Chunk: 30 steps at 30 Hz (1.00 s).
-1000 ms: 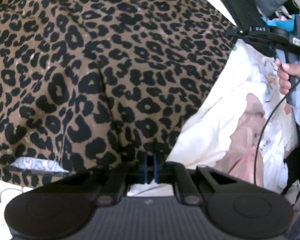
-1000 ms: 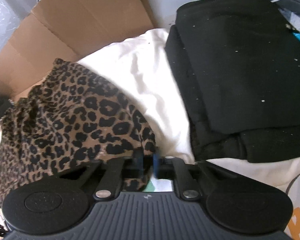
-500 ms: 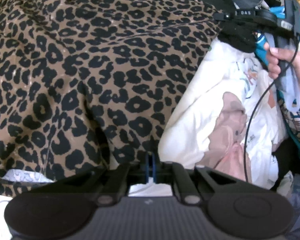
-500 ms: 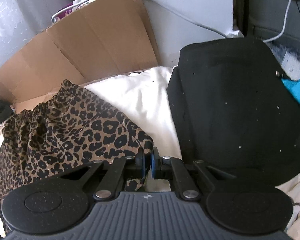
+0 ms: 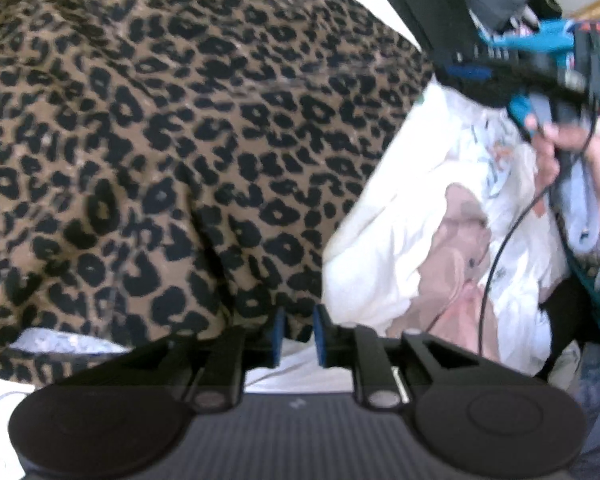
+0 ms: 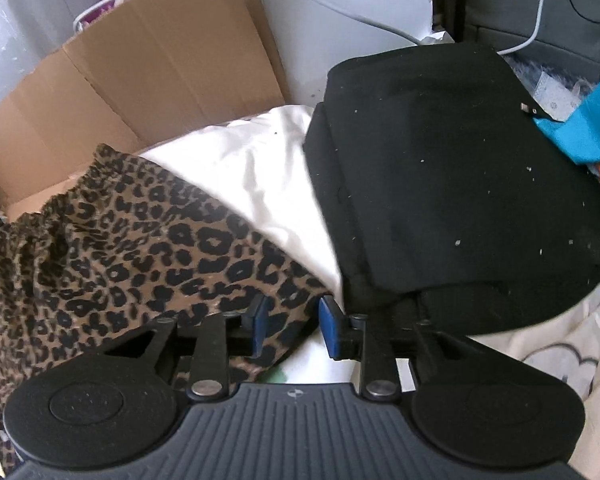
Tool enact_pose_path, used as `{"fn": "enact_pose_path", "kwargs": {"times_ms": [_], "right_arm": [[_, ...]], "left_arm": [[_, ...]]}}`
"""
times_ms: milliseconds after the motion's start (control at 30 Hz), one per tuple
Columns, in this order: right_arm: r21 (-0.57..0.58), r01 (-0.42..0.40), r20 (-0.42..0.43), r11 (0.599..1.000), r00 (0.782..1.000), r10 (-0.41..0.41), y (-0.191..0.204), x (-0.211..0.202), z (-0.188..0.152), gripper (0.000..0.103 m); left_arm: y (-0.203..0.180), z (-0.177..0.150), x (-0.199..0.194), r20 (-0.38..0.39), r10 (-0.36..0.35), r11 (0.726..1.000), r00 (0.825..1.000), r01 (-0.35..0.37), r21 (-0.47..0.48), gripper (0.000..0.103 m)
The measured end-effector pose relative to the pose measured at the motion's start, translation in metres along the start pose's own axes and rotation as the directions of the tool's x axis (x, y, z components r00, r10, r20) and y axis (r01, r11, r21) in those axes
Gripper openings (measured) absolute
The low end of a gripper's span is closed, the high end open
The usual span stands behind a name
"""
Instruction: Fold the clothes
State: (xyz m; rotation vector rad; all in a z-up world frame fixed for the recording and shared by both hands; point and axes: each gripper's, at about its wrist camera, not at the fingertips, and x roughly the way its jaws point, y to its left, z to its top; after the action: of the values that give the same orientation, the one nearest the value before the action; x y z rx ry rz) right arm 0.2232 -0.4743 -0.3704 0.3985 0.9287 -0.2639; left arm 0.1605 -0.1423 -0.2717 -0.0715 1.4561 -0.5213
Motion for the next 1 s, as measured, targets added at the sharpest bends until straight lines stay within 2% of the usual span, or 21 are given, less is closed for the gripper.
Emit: {"fn": "enact_pose_path", "kwargs": {"times_ms": [133, 267, 467, 600, 633, 700, 867, 1000], "right_arm": [[-0.017, -0.036, 0.010, 0.999, 0.999, 0.036, 0.013, -0.012, -0.009, 0.032], [-0.039, -0.090, 0.001, 0.995, 0.996, 0.090, 0.032, -0.019, -0.016, 0.032], [-0.076, -0.175, -0.041, 0.982, 0.984, 0.172, 0.066, -0.024, -0.028, 0.032], [-0.098, -0.240, -0.082, 0.966, 0.969, 0.233, 0.092, -0.026, -0.041, 0.033], [-0.104, -0.256, -0.092, 0.961, 0.965, 0.247, 0.098, -0.027, -0.044, 0.034], [-0.126, -0.281, -0.108, 0.951, 0.957, 0.269, 0.112, -0.028, -0.053, 0.035], [-0.193, -0.334, -0.147, 0.923, 0.940, 0.309, 0.145, -0.029, -0.072, 0.035], [-0.226, -0.368, -0.179, 0.902, 0.926, 0.333, 0.166, -0.028, -0.082, 0.035]], "left_arm": [[0.008, 0.004, -0.024, 0.062, 0.027, 0.999, 0.998, -0.024, -0.046, 0.016], [0.029, 0.007, -0.046, 0.120, 0.091, 0.992, 0.989, -0.079, -0.096, 0.019], [0.070, 0.001, -0.067, 0.146, 0.200, 0.959, 0.969, -0.163, -0.231, 0.021], [0.096, -0.008, -0.081, 0.164, 0.282, 0.919, 0.945, -0.218, -0.328, 0.026], [0.101, -0.011, -0.084, 0.160, 0.312, 0.908, 0.937, -0.244, -0.341, 0.030], [0.112, -0.014, -0.090, 0.138, 0.381, 0.880, 0.914, -0.312, -0.359, 0.031], [0.144, -0.028, -0.111, 0.143, 0.441, 0.820, 0.886, -0.333, -0.466, 0.034], [0.164, -0.042, -0.121, 0.122, 0.507, 0.751, 0.853, -0.369, -0.548, 0.035]]}}
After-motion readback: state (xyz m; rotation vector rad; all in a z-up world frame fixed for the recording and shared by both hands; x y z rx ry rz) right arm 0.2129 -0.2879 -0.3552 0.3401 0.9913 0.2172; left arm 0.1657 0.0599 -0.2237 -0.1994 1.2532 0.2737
